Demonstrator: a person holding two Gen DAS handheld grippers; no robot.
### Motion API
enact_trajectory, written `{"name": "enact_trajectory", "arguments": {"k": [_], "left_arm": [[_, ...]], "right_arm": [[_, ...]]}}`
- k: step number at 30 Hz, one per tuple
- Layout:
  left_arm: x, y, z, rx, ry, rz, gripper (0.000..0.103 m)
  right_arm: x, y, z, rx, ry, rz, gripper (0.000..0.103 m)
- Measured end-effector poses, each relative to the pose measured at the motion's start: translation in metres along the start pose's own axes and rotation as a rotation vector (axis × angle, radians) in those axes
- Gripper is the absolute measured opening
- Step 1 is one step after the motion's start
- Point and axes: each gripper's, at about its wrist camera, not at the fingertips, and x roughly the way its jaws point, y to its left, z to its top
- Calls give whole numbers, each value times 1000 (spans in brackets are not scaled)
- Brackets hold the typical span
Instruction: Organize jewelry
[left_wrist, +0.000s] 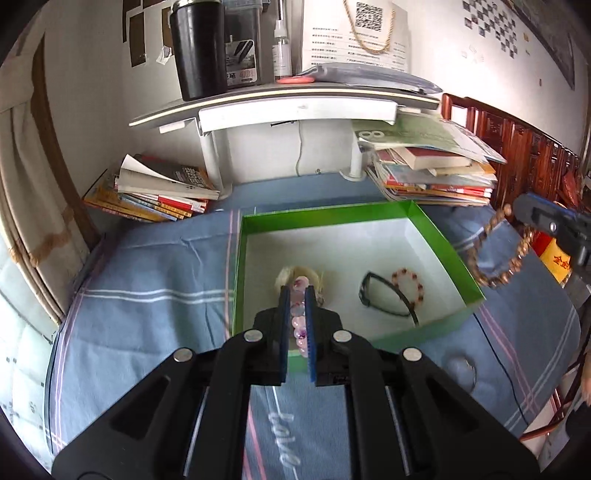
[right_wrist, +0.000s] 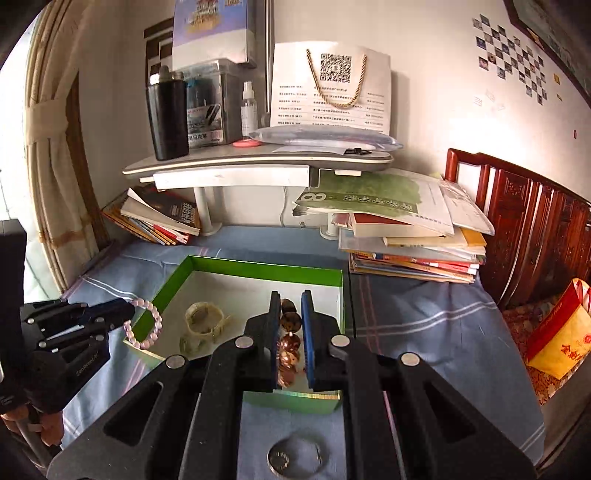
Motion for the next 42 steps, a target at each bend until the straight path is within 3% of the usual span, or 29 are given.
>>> {"name": "enact_trajectory", "arguments": {"k": [4,10,11,12,14,15,20,24,28,31,37,42], "left_arm": [[38,3,15,-14,53,16,8],[82,10,5,-33,133,78,9],[84,11,4,-35,140,79,9],[86,13,2,-37,145,80,9],[82,15,0,-38,135,85,20],[76,15,0,-36,116,92,33],[36,15,-16,-9,52,120,38],[-2,16,-57,27,42,110,50],[-22,24,-102,50,114,93,50],[-36,27,-130,67,178,34,51],[-55,10,-169,151,237,-59,61],[-48,-10,-191,200,297,-94,60]], "right_arm": [[49,4,-1,5,86,-16,11],[104,3,-22,22,190,-49,11],[109,2,-26,21,198,-52,16],[111,2,-29,15,199,-56,27],[109,1,-33,19,198,-64,39],[104,-2,-34,32,195,-57,39],[43,-10,-49,39,139,-49,39],[7,-15,-83,20,166,-45,39],[1,-21,-129,31,265,-12,39],[5,-24,-151,45,310,-15,39],[10,-24,-169,73,355,-17,39],[16,-22,-172,76,376,-10,43]]}}
